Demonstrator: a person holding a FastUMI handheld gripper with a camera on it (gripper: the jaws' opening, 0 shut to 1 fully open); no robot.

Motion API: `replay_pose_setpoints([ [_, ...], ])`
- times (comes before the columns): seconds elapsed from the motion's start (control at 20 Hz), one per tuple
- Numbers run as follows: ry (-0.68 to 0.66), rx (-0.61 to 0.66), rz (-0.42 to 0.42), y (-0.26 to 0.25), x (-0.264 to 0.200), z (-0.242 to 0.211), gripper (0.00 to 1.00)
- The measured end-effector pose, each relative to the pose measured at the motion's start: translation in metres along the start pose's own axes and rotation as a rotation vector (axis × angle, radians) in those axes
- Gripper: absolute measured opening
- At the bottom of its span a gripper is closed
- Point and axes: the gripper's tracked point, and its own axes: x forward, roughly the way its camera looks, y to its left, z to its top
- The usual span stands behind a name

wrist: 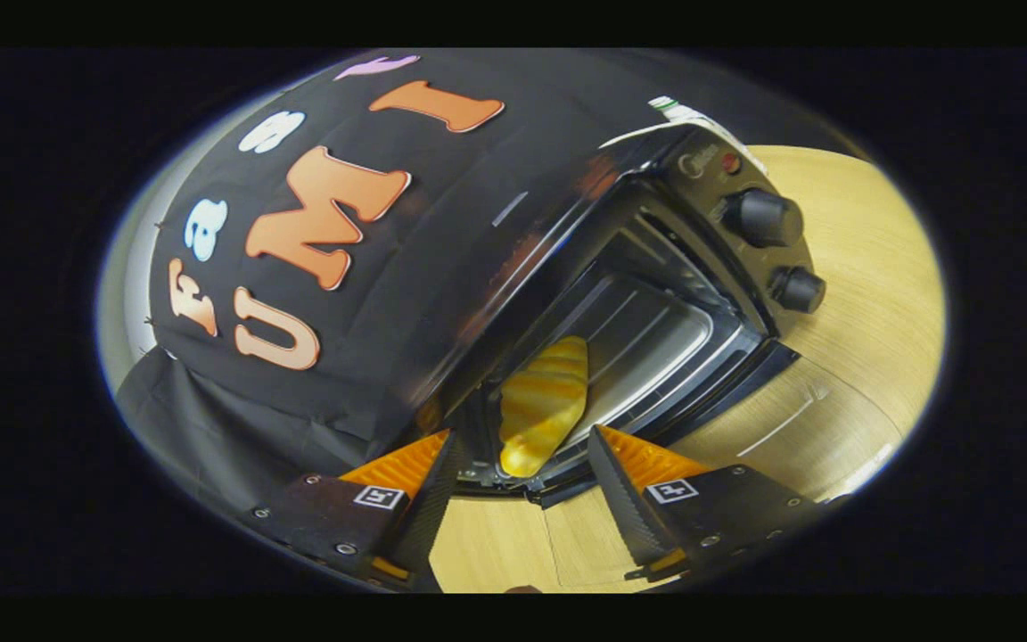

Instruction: Open the toaster oven, put the food inside, and close the toaster oven door.

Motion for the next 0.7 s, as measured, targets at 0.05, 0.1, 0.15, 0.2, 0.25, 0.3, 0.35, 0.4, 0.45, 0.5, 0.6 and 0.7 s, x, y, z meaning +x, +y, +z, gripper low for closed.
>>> replay_pose_setpoints([
  [0.05, 0.010, -0.006, 0.001, -0.001, -0.009, -0.005, 0.83],
  [0.1, 0.020, -0.017, 0.003, -0.003, -0.017, -0.009, 0.83],
  [0.15, 0.033, -0.030, 0.005, -0.004, -0.026, -0.015, 0.83],
  [0.2, 0.048, -0.045, 0.011, -0.007, -0.037, -0.021, 0.83],
  [0.25, 0.059, -0.067, 0.012, -0.010, -0.050, -0.028, 0.83],
  [0.3, 0.068, -0.097, 0.006, -0.018, -0.062, -0.031, 0.83],
  [0.35, 0.073, -0.123, -0.008, -0.026, -0.076, -0.035, 0.83],
  [0.4, 0.081, -0.141, -0.024, -0.035, -0.086, -0.039, 0.83],
  [0.45, 0.093, -0.158, -0.041, -0.043, -0.097, -0.045, 0.83],
  [0.5, 0.104, -0.177, -0.059, -0.050, -0.105, -0.048, 0.83],
  [0.6, 0.133, -0.227, -0.093, -0.067, -0.116, -0.056, 0.83],
  [0.7, 0.192, -0.280, -0.144, -0.089, -0.123, -0.068, 0.85],
])
